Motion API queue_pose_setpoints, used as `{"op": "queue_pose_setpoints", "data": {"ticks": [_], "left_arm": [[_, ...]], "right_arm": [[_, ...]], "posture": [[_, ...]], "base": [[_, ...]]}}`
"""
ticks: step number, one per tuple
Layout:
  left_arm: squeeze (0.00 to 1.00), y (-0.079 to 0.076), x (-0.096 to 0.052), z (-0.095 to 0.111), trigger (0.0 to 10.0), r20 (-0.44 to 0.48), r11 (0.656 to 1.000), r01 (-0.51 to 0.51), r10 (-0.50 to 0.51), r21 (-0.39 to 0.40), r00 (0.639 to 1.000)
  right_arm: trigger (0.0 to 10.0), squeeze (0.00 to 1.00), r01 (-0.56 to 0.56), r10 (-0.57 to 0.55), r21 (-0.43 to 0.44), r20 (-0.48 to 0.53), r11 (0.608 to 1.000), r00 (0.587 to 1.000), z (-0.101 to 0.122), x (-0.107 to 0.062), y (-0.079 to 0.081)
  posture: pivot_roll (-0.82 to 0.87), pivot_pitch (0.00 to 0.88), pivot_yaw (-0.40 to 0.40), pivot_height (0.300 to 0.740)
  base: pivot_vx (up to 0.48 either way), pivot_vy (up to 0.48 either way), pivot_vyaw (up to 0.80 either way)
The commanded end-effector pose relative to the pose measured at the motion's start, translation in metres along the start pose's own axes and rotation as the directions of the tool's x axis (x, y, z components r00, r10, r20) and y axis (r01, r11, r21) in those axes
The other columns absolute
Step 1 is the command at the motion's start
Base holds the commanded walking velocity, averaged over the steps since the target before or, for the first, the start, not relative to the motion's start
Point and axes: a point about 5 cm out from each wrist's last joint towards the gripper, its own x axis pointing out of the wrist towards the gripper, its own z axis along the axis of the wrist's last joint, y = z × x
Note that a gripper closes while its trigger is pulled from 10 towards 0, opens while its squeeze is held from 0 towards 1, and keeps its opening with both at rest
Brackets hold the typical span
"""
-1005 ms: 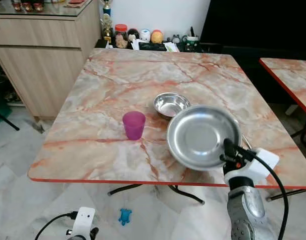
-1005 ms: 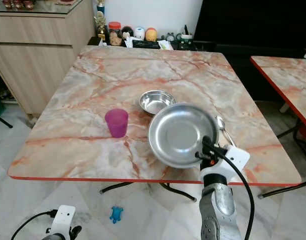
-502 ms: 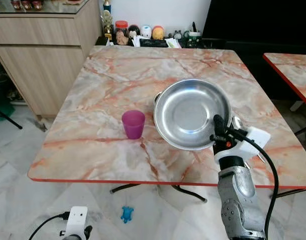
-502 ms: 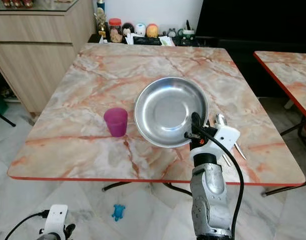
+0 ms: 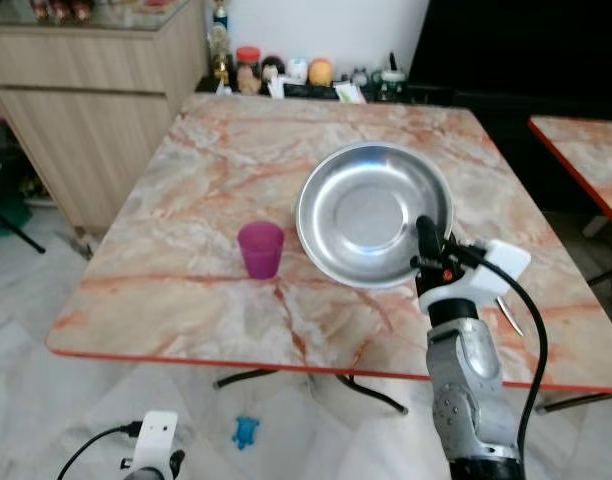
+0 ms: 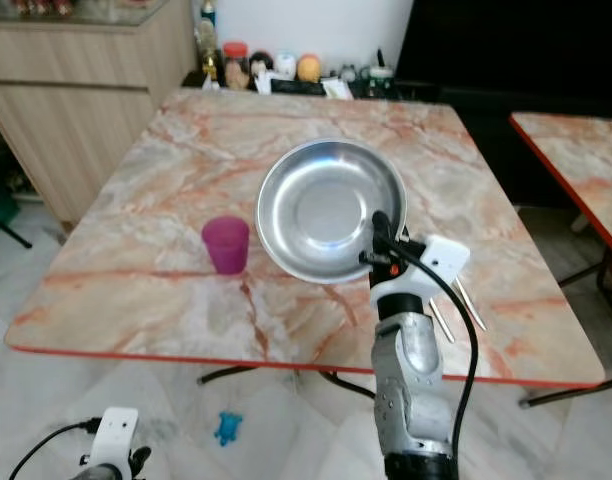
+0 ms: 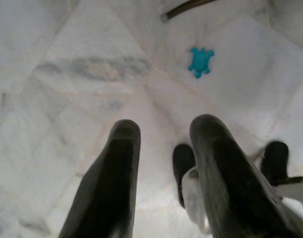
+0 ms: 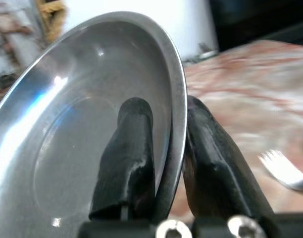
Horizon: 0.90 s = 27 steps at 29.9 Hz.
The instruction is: Setting the table
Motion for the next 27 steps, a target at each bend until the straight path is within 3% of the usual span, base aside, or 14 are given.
{"op": "queue_pose_setpoints", "data": {"ticks": [1,27], "left_arm": [[0.00,-0.0076,0.0002,-0.0006,10.0,-0.004,1.000,0.013,-0.013,0.016,1.000],[0.00,-0.0065,-0.0003,-0.0026,10.0,-0.008,0.999,0.016,-0.016,0.034,1.000]], "right_arm": [[10.0,0.00,0.022,-0.022,0.012,0.022,1.000,1.000,0.0031,-0.0020,-0.0064],[10.0,0.00,0.024,-0.024,0.015,0.023,1.000,0.999,-0.0009,-0.0058,-0.0063]], "posture": [[0.09,0.000,-0.058,0.740],[0.08,0.000,-0.062,0.740]], "base": [[0.000,-0.319,0.00],[0.000,-0.320,-0.07]]}}
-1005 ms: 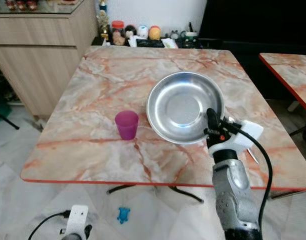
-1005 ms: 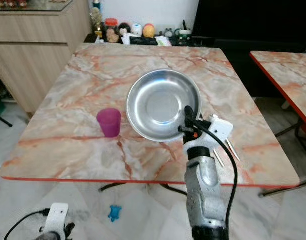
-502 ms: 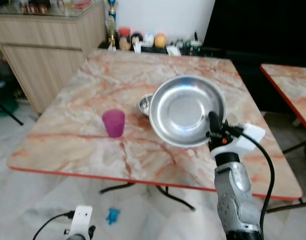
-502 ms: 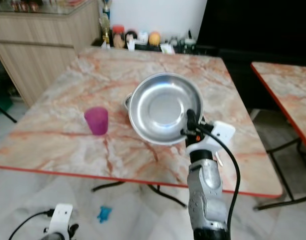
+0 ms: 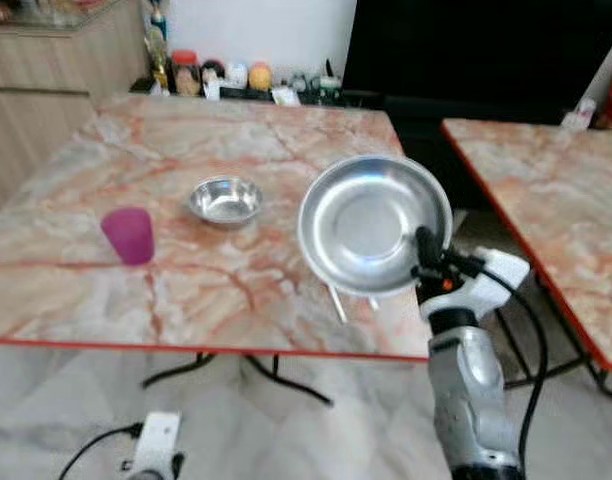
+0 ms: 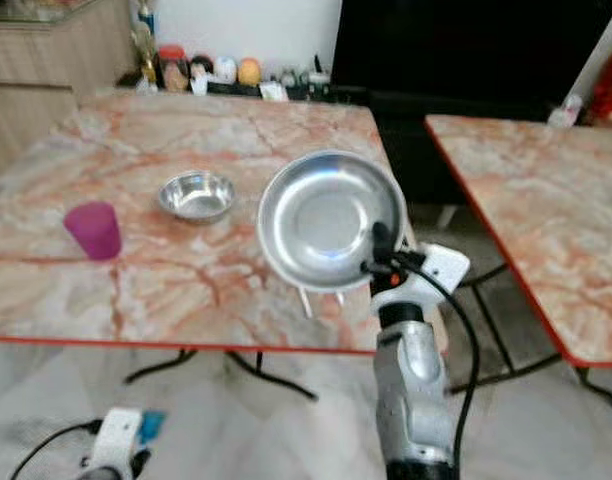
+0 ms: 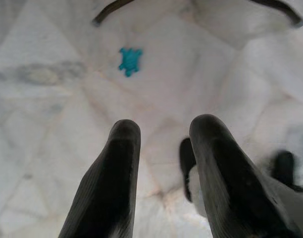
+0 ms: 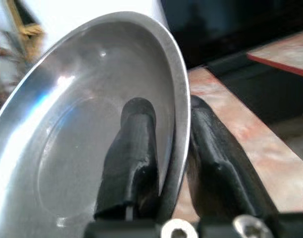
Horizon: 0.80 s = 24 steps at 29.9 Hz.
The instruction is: Setting the table
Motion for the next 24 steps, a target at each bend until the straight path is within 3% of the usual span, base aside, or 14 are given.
{"op": "queue_pose_setpoints", "data": {"ticks": [1,7,10,13,24], "left_arm": [[0.00,-0.0081,-0.0001,-0.0018,10.0,-0.007,1.000,0.024,-0.024,0.015,1.000],[0.00,-0.0102,0.0006,0.0013,10.0,-0.003,0.999,0.037,-0.037,0.031,0.999],[0.00,-0.0099,0.0007,0.0019,10.0,0.000,0.999,0.036,-0.036,0.024,0.999],[0.00,-0.0096,0.0004,0.0007,10.0,-0.003,0.999,0.033,-0.033,0.021,0.999],[0.00,-0.0077,-0.0003,-0.0026,10.0,-0.010,1.000,0.028,-0.028,0.014,1.000]], "right_arm": [[10.0,0.00,0.035,-0.035,0.008,0.025,0.999,0.999,0.0033,-0.0027,-0.0047],[10.0,0.00,0.046,-0.045,-0.035,0.033,0.998,0.998,0.0065,-0.0003,-0.0083],[10.0,0.00,0.054,-0.052,-0.048,0.030,0.997,0.998,0.0077,0.0028,-0.0076],[10.0,0.00,0.068,-0.068,-0.011,0.027,0.998,0.997,0.0071,0.0047,-0.0069],[10.0,0.00,0.079,-0.079,-0.020,0.026,0.997,0.997,0.0076,0.0034,-0.0094]], "posture": [[0.08,0.000,-0.058,0.740],[0.07,0.000,-0.058,0.740],[0.07,0.000,-0.050,0.740],[0.07,0.000,-0.051,0.740],[0.05,0.000,-0.051,0.740]], "base": [[0.000,-0.319,0.00],[0.000,-0.319,0.00],[0.000,-0.319,0.66],[0.000,-0.319,0.00],[0.000,-0.316,0.00]]}}
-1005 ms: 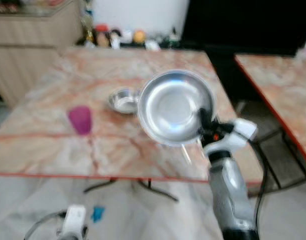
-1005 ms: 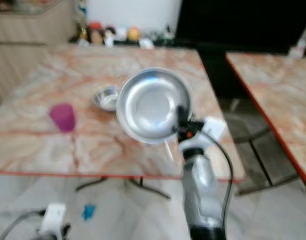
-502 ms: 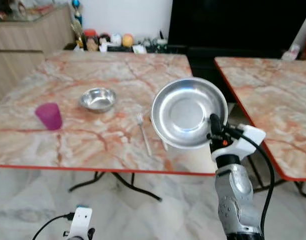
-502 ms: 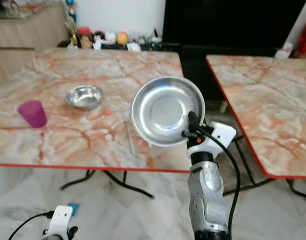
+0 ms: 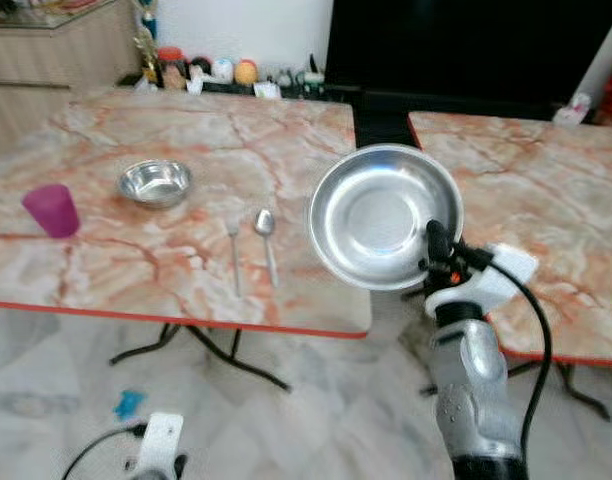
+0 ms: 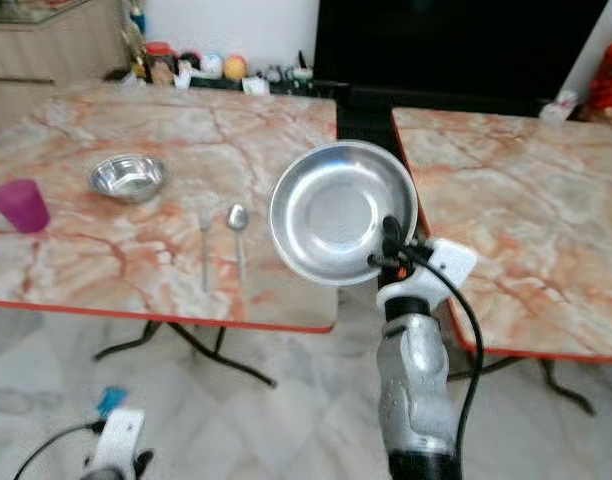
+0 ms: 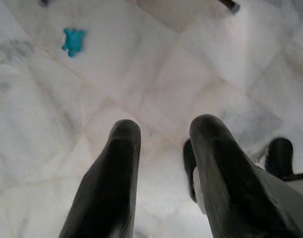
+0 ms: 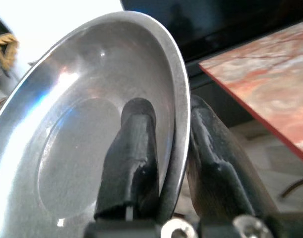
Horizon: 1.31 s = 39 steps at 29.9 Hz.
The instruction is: Setting the table
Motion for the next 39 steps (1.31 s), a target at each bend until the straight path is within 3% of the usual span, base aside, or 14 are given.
{"op": "queue_pose_setpoints", "data": {"ticks": [1,39], "left_arm": [[0.00,-0.0031,0.0001,-0.0003,10.0,-0.002,1.000,0.009,-0.009,0.000,1.000],[0.00,-0.0039,0.0002,0.0003,10.0,0.000,1.000,0.014,-0.014,-0.004,1.000]], "right_arm": [[10.0,0.00,0.015,-0.015,-0.009,0.027,1.000,1.000,0.0079,0.0019,-0.0044],[10.0,0.00,0.025,-0.025,-0.010,0.020,1.000,0.999,0.0071,0.0012,-0.0050]], "posture": [[0.05,0.000,-0.049,0.740],[0.06,0.000,-0.048,0.740]], "base": [[0.000,-0.315,0.00],[0.000,-0.314,0.00]]}}
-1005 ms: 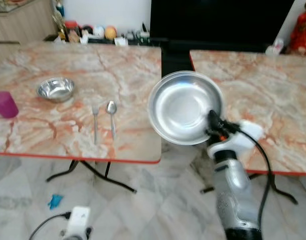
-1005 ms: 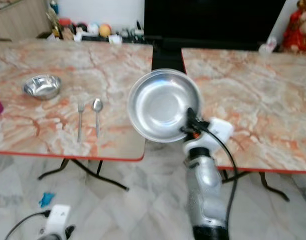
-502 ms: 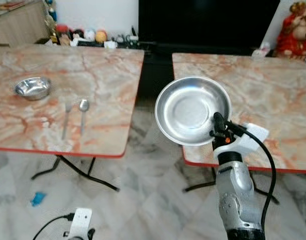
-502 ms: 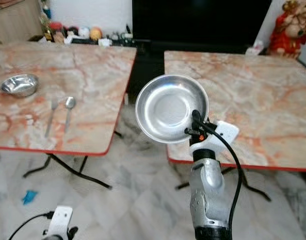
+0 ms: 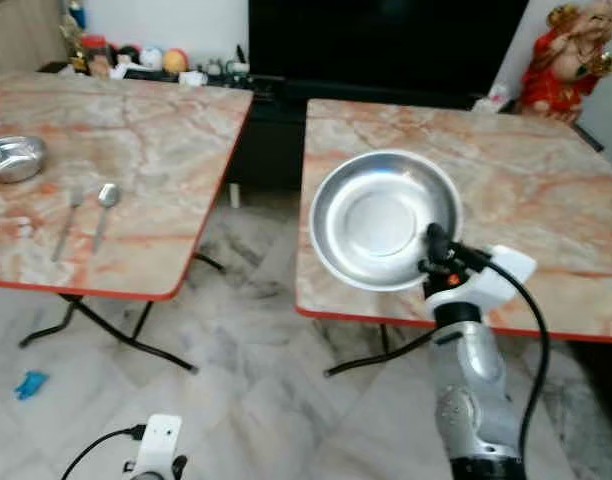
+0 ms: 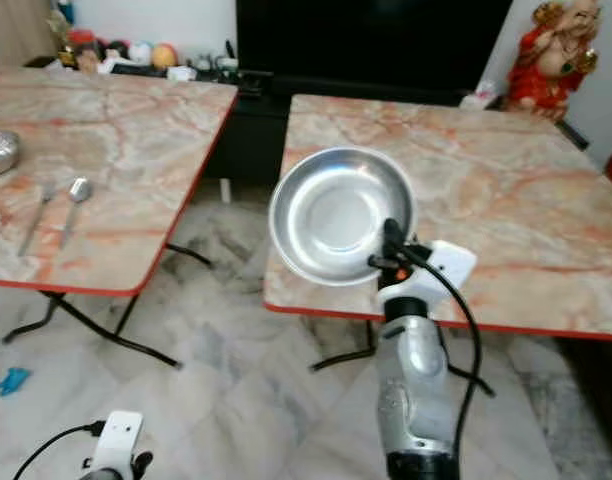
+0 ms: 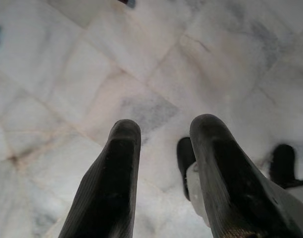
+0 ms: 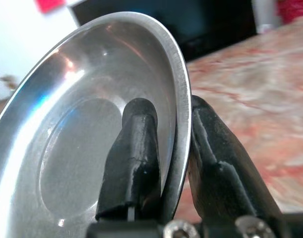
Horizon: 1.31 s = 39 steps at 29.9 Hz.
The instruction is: Setting the table
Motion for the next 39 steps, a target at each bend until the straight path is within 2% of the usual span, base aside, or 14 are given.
{"op": "queue_pose_setpoints", "data": {"ticks": [1,18,21,23,24,28,31,39], "left_arm": [[0.00,-0.006,0.000,-0.003,10.0,-0.009,1.000,0.012,-0.012,-0.003,1.000],[0.00,-0.006,0.000,-0.002,10.0,-0.009,1.000,0.014,-0.014,-0.001,1.000],[0.00,-0.007,0.000,-0.002,10.0,-0.009,1.000,0.018,-0.018,-0.001,1.000],[0.00,-0.007,0.000,-0.003,10.0,-0.012,1.000,0.027,-0.027,-0.012,1.000],[0.00,-0.007,0.000,-0.002,10.0,-0.010,0.999,0.033,-0.033,-0.012,0.999],[0.00,-0.005,0.000,-0.003,10.0,-0.014,1.000,0.029,-0.029,-0.010,0.999],[0.00,-0.005,0.000,-0.003,10.0,-0.013,0.999,0.031,-0.031,-0.011,0.999],[0.00,-0.003,0.000,0.000,10.0,0.004,0.999,0.040,-0.040,-0.027,0.999]], "right_arm": [[10.0,0.00,0.021,-0.020,-0.008,0.034,1.000,0.999,0.009,0.001,-0.006],[10.0,0.00,0.024,-0.023,-0.009,0.032,1.000,0.999,0.008,0.001,-0.007],[10.0,0.00,0.010,-0.009,-0.047,0.021,0.999,1.000,0.009,0.001,-0.009],[10.0,0.00,-0.012,0.015,-0.150,0.017,0.989,1.000,0.015,-0.001,-0.019],[10.0,0.00,0.001,0.001,-0.213,0.011,0.977,1.000,0.020,-0.002,-0.032],[10.0,0.00,0.076,-0.073,-0.313,0.023,0.947,0.997,0.038,-0.006,-0.073],[10.0,0.00,0.105,-0.102,-0.361,0.027,0.927,0.994,0.046,-0.007,-0.086],[10.0,0.00,0.143,-0.139,-0.352,0.039,0.925,0.990,0.044,-0.009,-0.090]], "posture": [[0.06,0.000,-0.048,0.740],[0.06,0.000,-0.047,0.740],[0.05,0.000,-0.050,0.740],[0.05,0.000,-0.050,0.740],[0.04,0.000,-0.049,0.740],[0.04,0.000,-0.048,0.740],[0.03,0.000,-0.046,0.740],[0.04,0.000,-0.031,0.740]], "base": [[0.000,-0.311,0.00],[0.000,-0.313,0.00],[0.000,-0.280,0.00],[0.000,0.000,0.00],[0.000,0.000,0.00],[0.000,0.000,0.00],[0.000,0.000,0.00],[0.000,0.000,0.00]]}}
